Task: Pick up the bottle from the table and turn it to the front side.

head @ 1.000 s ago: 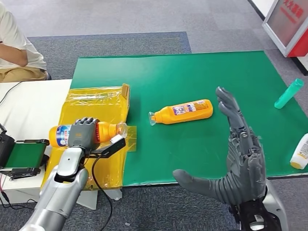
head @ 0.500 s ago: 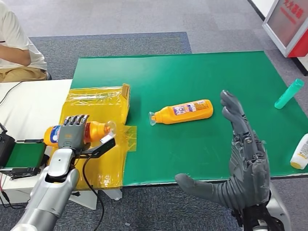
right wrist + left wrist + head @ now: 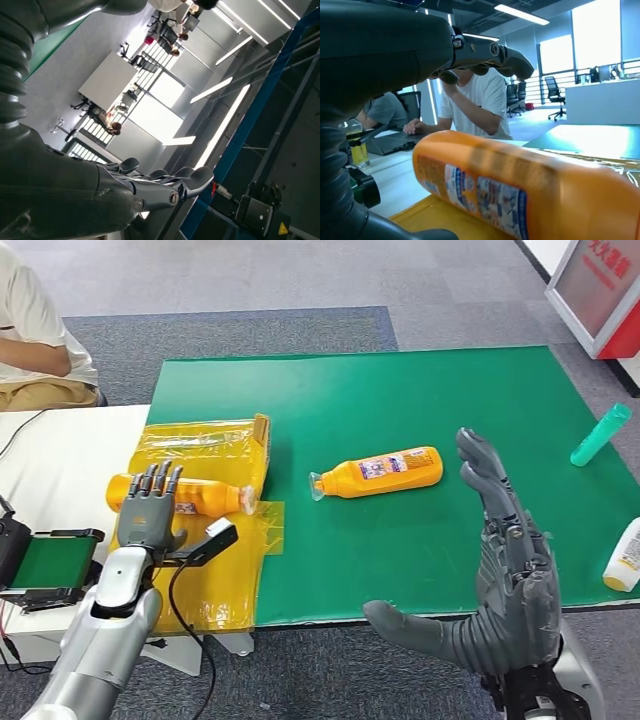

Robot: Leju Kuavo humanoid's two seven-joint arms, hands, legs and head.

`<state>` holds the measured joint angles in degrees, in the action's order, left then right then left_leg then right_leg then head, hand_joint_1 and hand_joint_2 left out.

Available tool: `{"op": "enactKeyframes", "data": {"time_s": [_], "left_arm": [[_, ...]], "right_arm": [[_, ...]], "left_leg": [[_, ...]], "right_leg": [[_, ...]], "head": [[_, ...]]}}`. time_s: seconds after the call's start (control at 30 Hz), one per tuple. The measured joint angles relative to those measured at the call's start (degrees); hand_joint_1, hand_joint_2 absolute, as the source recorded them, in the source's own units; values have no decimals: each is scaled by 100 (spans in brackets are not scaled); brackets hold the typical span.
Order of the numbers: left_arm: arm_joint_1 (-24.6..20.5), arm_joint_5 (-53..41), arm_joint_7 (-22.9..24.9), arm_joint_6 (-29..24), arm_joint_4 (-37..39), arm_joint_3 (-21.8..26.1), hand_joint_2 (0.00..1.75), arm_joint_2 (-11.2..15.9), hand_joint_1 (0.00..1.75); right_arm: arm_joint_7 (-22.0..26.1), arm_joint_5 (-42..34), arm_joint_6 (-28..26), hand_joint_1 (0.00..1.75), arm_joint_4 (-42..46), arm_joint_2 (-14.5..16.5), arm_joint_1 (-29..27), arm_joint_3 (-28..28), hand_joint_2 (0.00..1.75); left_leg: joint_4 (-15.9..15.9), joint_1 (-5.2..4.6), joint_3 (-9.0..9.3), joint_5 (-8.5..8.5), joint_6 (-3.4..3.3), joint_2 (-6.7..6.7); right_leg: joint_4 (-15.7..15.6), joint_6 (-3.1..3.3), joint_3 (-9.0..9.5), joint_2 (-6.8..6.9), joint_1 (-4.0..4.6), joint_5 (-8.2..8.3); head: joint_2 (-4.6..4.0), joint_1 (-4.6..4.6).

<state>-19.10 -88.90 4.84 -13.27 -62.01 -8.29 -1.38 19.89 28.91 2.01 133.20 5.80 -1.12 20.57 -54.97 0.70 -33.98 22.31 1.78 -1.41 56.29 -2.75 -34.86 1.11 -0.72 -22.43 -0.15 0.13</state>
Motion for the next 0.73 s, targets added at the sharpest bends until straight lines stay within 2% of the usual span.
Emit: {"op": "enactKeyframes", "data": {"time_s": [0.2, 0.37, 0.47, 0.53, 0.7, 0.73], "left_arm": [[36, 23, -341, -5, -193, 178, 175, -156, 0], [273, 712, -1179, 254, -879, 500, 175, -565, 0], [426, 1234, -1390, 534, -1369, 602, 175, -802, 0], [520, 1805, -1493, 805, -1662, 634, 175, -920, 0], [919, 4145, -1612, 1670, -2668, 655, 175, -1197, 0], [966, 4348, -1608, 1741, -2784, 653, 175, -1216, 0]], "right_arm": [[1, 18, -15, 0, 0, -6, 0, 0, 175], [1, 78, -81, 0, 4, -9, -23, 0, 175], [10, 115, -110, 0, 13, -14, -51, 0, 175], [21, 144, -126, 0, 22, -16, -80, -1, 175], [50, 202, -179, 0, 90, -18, -200, -67, 175], [51, 205, -180, 0, 95, -18, -215, -78, 175]], "left_leg": [[0, 0, -1, 0, 0, 0], [0, -1, -1, 2, -2, 0], [0, -1, -1, 3, -2, 0], [0, -1, -2, 3, -2, 0], [0, 0, -1, 4, -2, -1], [0, 0, -1, 4, -2, -1]], "right_leg": [[0, 0, 1, 0, 0, 0], [-1, -1, 1, 0, -1, 0], [-1, -1, 1, 0, -1, 0], [-1, -1, 0, 0, -1, -1], [-1, -1, 0, -1, 0, -2], [-1, -1, 0, -1, 0, -2]], "head": [[0, 0], [0, 1], [0, 0], [0, -1], [0, 1], [0, 1]]}}
